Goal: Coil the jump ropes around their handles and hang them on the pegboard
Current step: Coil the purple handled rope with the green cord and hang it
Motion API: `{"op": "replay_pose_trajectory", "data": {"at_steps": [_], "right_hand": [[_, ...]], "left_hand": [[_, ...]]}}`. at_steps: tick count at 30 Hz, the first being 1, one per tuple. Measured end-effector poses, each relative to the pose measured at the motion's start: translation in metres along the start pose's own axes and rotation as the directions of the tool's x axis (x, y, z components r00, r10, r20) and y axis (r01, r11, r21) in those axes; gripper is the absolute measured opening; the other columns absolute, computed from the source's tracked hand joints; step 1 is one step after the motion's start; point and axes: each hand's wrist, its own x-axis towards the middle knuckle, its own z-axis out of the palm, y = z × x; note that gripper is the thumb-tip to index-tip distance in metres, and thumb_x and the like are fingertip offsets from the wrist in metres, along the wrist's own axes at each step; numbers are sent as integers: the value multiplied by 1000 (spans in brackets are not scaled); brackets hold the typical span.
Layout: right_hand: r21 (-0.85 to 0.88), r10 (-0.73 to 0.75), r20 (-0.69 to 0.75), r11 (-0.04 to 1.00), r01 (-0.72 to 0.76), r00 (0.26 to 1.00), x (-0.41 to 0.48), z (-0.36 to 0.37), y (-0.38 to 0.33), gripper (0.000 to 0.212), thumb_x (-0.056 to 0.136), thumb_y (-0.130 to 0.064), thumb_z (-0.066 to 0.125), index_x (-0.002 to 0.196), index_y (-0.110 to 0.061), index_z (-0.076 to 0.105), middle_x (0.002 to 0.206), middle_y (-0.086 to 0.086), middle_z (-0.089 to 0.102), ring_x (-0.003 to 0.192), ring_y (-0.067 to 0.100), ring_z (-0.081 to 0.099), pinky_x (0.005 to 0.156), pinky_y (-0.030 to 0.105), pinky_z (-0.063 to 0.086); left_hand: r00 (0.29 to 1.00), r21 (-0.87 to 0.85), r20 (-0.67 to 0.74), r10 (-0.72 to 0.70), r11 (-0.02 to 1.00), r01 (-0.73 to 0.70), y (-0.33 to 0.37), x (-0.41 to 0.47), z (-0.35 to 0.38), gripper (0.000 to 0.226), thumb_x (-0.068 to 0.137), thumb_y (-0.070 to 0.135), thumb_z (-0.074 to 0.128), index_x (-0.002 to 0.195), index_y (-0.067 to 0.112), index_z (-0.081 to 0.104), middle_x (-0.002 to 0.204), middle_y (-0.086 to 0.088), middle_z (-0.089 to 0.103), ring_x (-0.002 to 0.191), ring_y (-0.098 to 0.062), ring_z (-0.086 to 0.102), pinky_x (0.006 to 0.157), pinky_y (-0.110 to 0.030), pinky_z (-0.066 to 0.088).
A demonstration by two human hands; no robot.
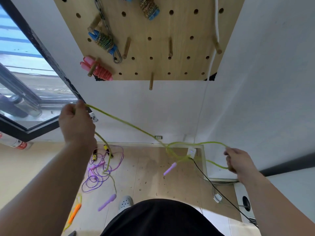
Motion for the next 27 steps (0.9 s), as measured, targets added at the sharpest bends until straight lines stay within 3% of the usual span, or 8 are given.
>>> {"op": "replay_pose_trajectory", "data": {"at_steps": [2,9,14,17,19,22,24,27], "right_hand": [[278,123,-25,954,-112,992,2,-9,7,21,105,-21,49,97,-7,63,46,-2,44,46,17,36,53,27,29],[507,-114,266,861,-38,957,-45,21,-49,18,100,-15,46,86,-11,56,63,8,49,43,16,25,51,31,24],[435,-354,435,888,150,828,-89,44,-104,26,107,-17,40,87,-19,57,88,9,66,49,16,22,53,30,21],[454,-434,481,867,208,762,-110,55,-124,24,110,-20,36,96,-20,56,90,9,64,48,16,26,53,31,21],[495,-462,515,848,189,722,-121,60,-136,25,111,-22,35,97,-21,55,90,10,62,48,16,28,52,31,20],[517,-475,553,840,165,684,-134,65,-148,26,111,-25,35,95,-19,55,85,10,59,48,16,27,52,31,16],[524,-475,558,838,155,681,-140,65,-152,27,111,-26,35,94,-20,54,82,9,58,49,16,25,51,30,14],[554,-469,521,822,136,713,-141,56,-153,28,111,-29,34,95,-22,56,80,7,58,50,15,24,48,27,17]], "left_hand": [[1000,66,3,-1,998,0,-2,8,-12,31,98,24,58,69,19,47,59,-5,41,46,-16,36,46,-28,29],[930,448,346,-122,893,-50,-32,-10,-14,20,78,18,66,67,1,69,65,-22,64,61,-26,56,63,-34,42],[870,833,387,-305,521,-187,-68,-5,-19,37,76,40,60,64,5,66,60,-13,65,68,-32,60,60,-29,41],[833,917,380,-401,278,-285,-86,-12,-20,33,82,48,64,97,19,66,92,-7,69,91,-31,64,80,-33,51],[787,795,557,-264,443,-414,-90,-35,-7,50,77,55,66,118,27,63,113,-1,68,107,-25,62,92,-34,50],[456,364,890,-23,638,-679,-80,-86,32,66,78,60,67,134,26,56,132,9,57,122,-12,52,102,-29,42],[331,357,927,-177,684,-636,-81,-111,56,63,84,48,72,137,27,46,122,11,60,113,-13,58,97,-32,48],[303,498,866,-397,647,-577,-95,-116,76,39,92,38,65,125,27,49,98,2,67,90,-25,65,84,-42,55]]}}
